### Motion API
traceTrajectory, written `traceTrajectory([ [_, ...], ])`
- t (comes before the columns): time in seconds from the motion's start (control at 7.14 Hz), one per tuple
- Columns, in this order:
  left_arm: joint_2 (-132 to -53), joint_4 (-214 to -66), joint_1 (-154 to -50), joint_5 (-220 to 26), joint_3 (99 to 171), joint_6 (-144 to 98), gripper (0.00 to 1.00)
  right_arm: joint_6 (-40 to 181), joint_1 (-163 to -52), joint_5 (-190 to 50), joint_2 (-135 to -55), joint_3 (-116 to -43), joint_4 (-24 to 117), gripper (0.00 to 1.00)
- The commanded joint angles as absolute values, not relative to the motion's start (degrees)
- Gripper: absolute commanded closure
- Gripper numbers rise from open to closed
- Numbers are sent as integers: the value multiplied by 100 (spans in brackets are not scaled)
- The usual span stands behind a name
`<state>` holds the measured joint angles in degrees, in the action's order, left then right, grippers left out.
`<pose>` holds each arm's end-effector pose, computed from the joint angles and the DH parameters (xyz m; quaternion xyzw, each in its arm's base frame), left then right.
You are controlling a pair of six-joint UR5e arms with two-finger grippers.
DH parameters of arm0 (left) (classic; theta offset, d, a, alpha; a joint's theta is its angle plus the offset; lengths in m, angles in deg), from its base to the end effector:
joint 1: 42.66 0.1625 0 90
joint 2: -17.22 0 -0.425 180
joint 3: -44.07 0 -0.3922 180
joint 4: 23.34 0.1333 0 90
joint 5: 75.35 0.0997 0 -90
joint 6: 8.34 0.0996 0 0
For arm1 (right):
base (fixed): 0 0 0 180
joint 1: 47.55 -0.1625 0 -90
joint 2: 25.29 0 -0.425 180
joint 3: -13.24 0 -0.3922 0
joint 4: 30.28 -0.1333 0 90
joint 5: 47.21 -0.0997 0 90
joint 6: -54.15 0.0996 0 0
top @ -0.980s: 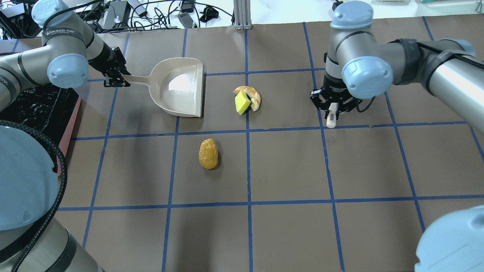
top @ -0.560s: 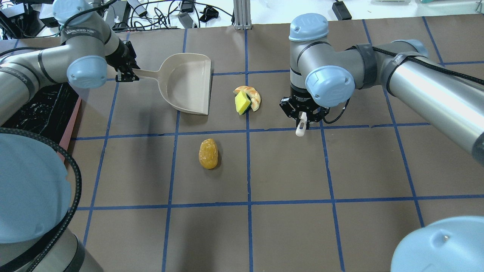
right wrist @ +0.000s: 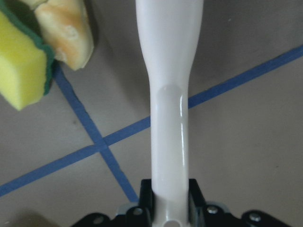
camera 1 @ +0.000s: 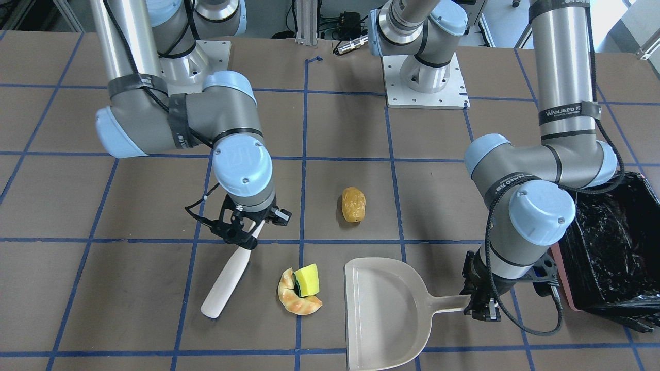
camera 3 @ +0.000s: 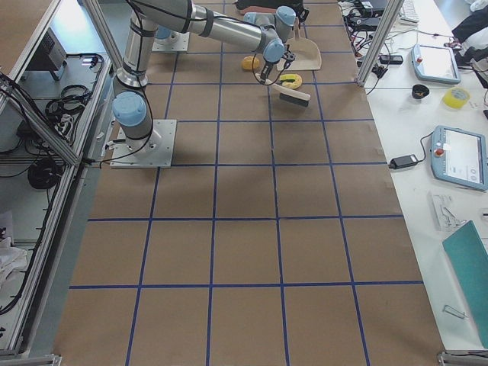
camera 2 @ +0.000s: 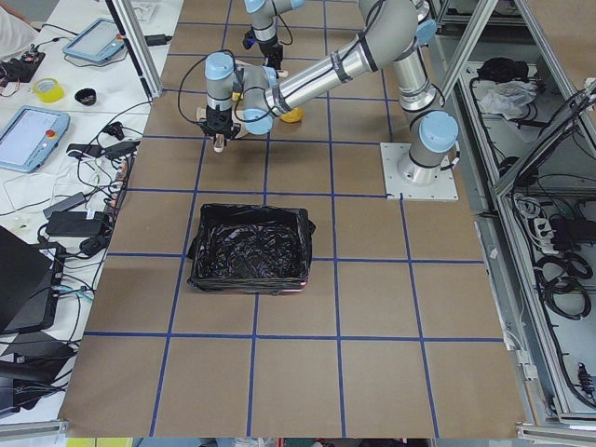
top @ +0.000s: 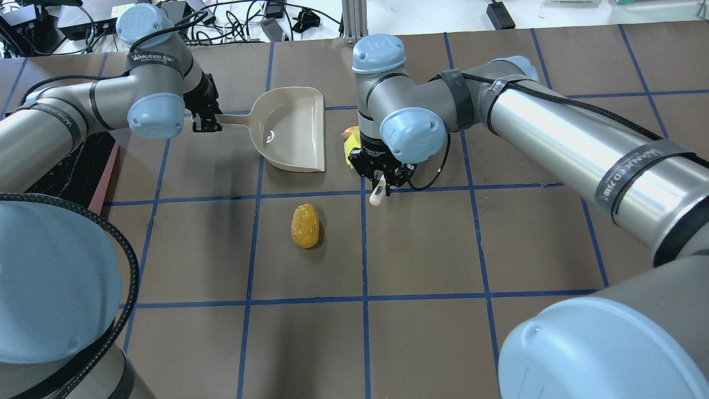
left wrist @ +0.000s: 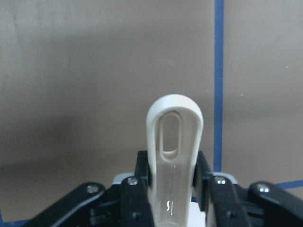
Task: Sweep and dump trash into bin
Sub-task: 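Sweep the sponge and peel into the dustpan with the right gripper's brush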
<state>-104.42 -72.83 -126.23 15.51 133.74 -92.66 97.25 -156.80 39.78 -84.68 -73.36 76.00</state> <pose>-0.0557 -0.6829 0.2381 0.7098 -0.6998 0.0671 0.0446 0.3432 -0.5625 0.2324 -0.2081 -0.9731 -0.0950 0.0269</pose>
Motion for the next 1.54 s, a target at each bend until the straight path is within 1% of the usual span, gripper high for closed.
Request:
traceTrajectory([
  [0.0, -10495, -7283, -12633, 1588, 13346, -9386, 100, 9470, -15925, 3604, -8130, -6853, 7650, 100],
  [0.28, -10486, -7248, -12633, 1606, 13319, -9351, 100, 8075, -16451, 3611, -7742, -6404, 7615, 100],
  [0.56, -10486, -7221, -12651, 1729, 13293, -9298, 100, 7675, -16620, 3603, -7723, -5973, 7598, 100],
  [1.12, -10364, -7221, -12634, 1668, 13293, -9034, 100, 6577, -16603, 3664, -7723, -5778, 7642, 100],
  [1.4, -10311, -7239, -12625, 1650, 13284, -8869, 100, 6259, -16481, 3952, -8011, -5752, 7414, 100],
])
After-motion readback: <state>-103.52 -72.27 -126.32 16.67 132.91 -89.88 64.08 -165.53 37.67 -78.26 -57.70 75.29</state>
